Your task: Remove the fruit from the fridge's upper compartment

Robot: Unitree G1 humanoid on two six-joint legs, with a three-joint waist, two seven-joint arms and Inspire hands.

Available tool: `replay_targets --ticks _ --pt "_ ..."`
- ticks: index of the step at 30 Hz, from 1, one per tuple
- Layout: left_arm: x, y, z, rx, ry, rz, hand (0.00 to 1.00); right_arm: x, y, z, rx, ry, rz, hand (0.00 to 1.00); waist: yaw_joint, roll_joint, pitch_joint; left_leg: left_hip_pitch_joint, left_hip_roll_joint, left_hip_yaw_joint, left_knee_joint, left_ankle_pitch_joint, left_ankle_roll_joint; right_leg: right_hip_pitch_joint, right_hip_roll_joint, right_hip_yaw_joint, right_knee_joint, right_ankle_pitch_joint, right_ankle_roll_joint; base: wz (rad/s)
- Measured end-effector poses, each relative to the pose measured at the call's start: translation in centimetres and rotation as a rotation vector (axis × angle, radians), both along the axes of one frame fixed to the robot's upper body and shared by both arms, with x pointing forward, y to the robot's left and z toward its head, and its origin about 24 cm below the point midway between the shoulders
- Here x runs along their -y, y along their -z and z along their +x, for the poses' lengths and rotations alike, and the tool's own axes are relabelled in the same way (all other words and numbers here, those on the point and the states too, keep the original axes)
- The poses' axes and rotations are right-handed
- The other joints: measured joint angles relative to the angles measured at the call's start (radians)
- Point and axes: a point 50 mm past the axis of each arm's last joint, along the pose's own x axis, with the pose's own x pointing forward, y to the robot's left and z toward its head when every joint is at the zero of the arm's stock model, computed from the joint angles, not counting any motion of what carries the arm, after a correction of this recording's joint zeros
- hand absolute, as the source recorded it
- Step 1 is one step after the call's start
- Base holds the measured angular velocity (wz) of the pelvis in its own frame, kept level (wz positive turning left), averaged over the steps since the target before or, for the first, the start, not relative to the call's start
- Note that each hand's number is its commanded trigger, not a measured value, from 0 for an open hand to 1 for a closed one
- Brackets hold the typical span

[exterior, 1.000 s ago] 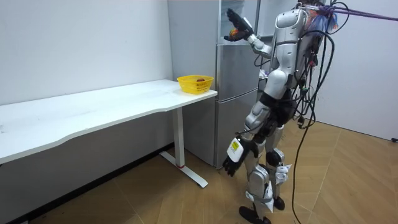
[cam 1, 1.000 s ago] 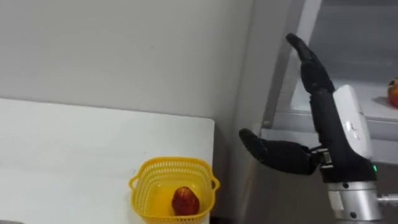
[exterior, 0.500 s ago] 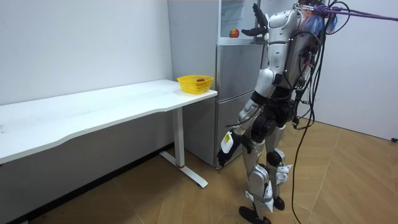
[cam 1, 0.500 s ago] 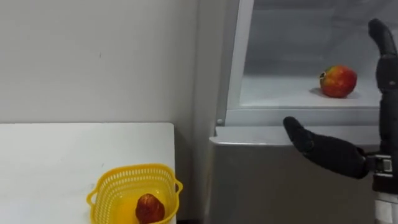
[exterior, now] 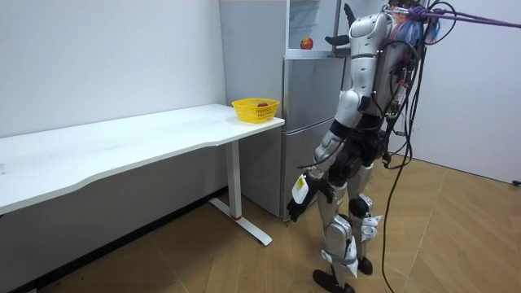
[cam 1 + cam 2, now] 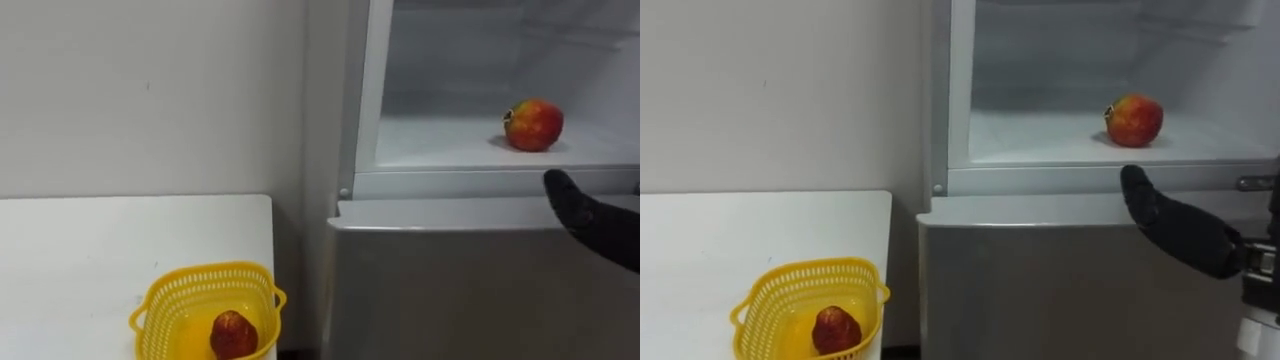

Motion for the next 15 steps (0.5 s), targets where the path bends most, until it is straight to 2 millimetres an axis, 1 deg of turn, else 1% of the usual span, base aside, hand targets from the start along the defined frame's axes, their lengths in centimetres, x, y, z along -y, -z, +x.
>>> replay_targets --ticks 2,3,4,6,7,8,11,13,15 --pt "-0.1 0.0 -0.3 -0.011 0.007 0.001 0.00 0.4 -0.3 0.7 0.012 -0.015 0.054 0.00 0.005 -0.011 0.0010 0.000 0.001 0.001 0.001 0.000 -0.001 0.004 0.001 0.000 0.000 0.000 0.000 0.00" --pt "-0.1 0.0 -0.2 -0.013 0.007 -0.002 0.00 0.5 -0.4 0.9 0.016 -0.016 0.065 0.00 0.009 -0.013 0.0012 -0.001 0.001 0.001 0.001 0.000 -0.001 0.004 0.001 -0.001 0.000 0.000 0.000 0.00" --pt "-0.2 0.0 -0.3 -0.017 0.008 -0.009 0.00 0.6 -0.6 1.1 0.022 -0.020 0.081 0.00 0.016 -0.017 0.0003 -0.003 0.000 -0.001 0.001 -0.001 -0.001 0.004 0.000 -0.003 0.000 0.000 0.000 0.10" --pt "-0.4 -0.1 -0.2 -0.014 0.011 -0.007 0.00 1.0 -0.9 1.6 0.022 -0.020 0.090 0.00 0.017 -0.025 0.0004 -0.007 -0.002 -0.020 0.002 -0.001 -0.001 0.007 -0.002 -0.018 -0.001 0.000 0.000 0.19" --pt "-0.5 -0.1 -0.2 -0.014 0.012 -0.004 0.00 1.3 -1.0 1.9 0.016 -0.012 0.085 0.00 0.018 -0.031 0.0036 -0.007 -0.003 -0.025 0.003 -0.001 -0.001 0.011 -0.003 -0.026 -0.003 0.000 0.000 0.18" --pt "-0.6 -0.1 -0.2 -0.015 0.011 -0.002 0.00 1.6 -1.2 2.4 0.011 -0.006 0.086 0.00 0.023 -0.035 0.0044 -0.009 -0.003 -0.033 0.003 -0.001 -0.001 0.013 -0.002 -0.029 -0.005 0.000 0.000 0.13" --pt "-0.8 -0.2 -0.5 -0.032 -0.008 -0.022 0.00 2.6 -2.0 3.8 -0.014 0.032 0.079 0.00 0.028 -0.044 0.0028 -0.012 -0.004 -0.037 0.003 0.000 -0.001 0.012 -0.003 -0.031 -0.011 0.000 0.000 0.04" --pt "-1.0 -0.2 -0.7 -0.043 -0.026 -0.026 0.00 2.9 -2.3 4.0 -0.022 0.041 0.062 0.00 0.033 -0.049 0.0015 -0.017 -0.005 -0.045 0.004 0.000 -0.001 0.013 -0.003 -0.037 -0.014 0.000 0.000 0.10" --pt "-1.2 -0.2 -0.7 -0.047 -0.045 -0.023 0.00 3.2 -2.5 4.1 -0.030 0.052 0.058 0.00 0.047 -0.055 -0.0003 -0.023 -0.004 -0.047 0.005 0.000 -0.001 0.009 -0.002 -0.040 -0.015 0.000 0.000 0.06"
